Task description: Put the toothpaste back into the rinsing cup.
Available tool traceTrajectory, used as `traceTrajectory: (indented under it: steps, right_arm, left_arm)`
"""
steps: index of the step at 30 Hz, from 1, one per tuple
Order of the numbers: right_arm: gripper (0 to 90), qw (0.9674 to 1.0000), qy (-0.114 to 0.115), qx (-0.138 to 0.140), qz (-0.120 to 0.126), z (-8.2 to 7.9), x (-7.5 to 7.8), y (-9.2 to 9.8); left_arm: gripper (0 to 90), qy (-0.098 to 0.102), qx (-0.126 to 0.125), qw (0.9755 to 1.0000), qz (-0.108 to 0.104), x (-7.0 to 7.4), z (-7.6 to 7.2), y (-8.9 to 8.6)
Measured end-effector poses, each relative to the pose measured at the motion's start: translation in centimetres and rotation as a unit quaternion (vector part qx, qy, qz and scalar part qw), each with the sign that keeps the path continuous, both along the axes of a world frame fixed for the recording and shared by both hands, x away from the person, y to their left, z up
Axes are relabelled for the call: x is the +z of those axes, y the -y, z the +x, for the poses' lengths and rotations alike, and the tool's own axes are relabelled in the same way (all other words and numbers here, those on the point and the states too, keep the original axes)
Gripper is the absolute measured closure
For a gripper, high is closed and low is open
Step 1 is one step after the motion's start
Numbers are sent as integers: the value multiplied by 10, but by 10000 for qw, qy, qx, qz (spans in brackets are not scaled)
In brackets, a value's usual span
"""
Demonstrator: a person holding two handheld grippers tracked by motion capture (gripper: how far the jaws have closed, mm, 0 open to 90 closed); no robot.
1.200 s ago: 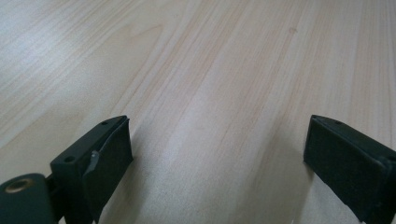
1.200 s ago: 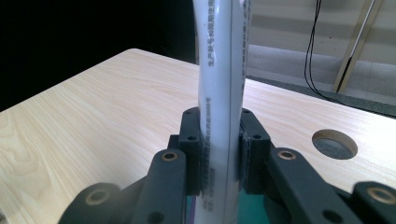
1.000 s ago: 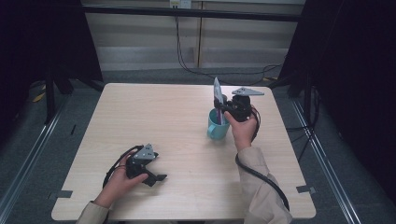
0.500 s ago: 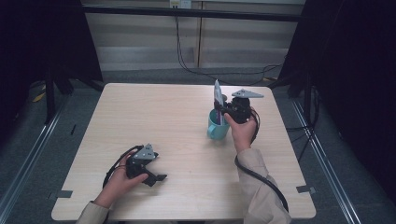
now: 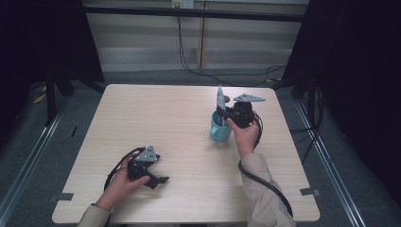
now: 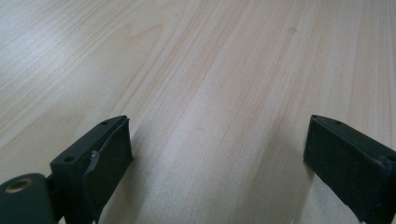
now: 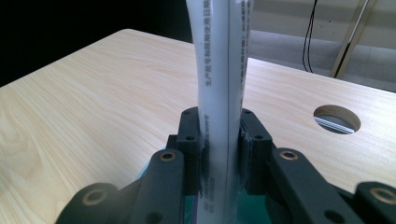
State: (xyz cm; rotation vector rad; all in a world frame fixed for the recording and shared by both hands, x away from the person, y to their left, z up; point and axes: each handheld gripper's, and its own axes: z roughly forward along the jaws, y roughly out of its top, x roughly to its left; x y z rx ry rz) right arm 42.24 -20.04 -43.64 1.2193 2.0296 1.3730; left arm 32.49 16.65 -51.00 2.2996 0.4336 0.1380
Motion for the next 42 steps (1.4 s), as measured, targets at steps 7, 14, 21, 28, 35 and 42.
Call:
traceTrajectory:
  steps: [7, 14, 21, 28, 35, 42]
  right_arm:
    - [737, 10000, -62, 9, -44, -1, -4, -1]
    - [728, 9999, -92, 31, -24, -1, -6, 0]
    - [701, 9999, -126, 24, -55, 0, -5, 0]
    - [678, 9998, -157, -65, -108, 0, -5, 3]
    - [654, 9998, -148, -76, -140, -1, -4, 3]
    - [578, 9997, -148, -61, -193, 0, -4, 2]
  left_arm:
    - [74, -6, 0, 10000, 1, 0, 0, 0]
    - [74, -6, -10, 10000, 6, 0, 0, 0]
    - [74, -9, -12, 10000, 8, 0, 0, 0]
    - [74, -5, -8, 10000, -2, 0, 0, 0]
    - [74, -3, -3, 10000, -6, 0, 0, 0]
    - [74, -6, -11, 10000, 3, 0, 0, 0]
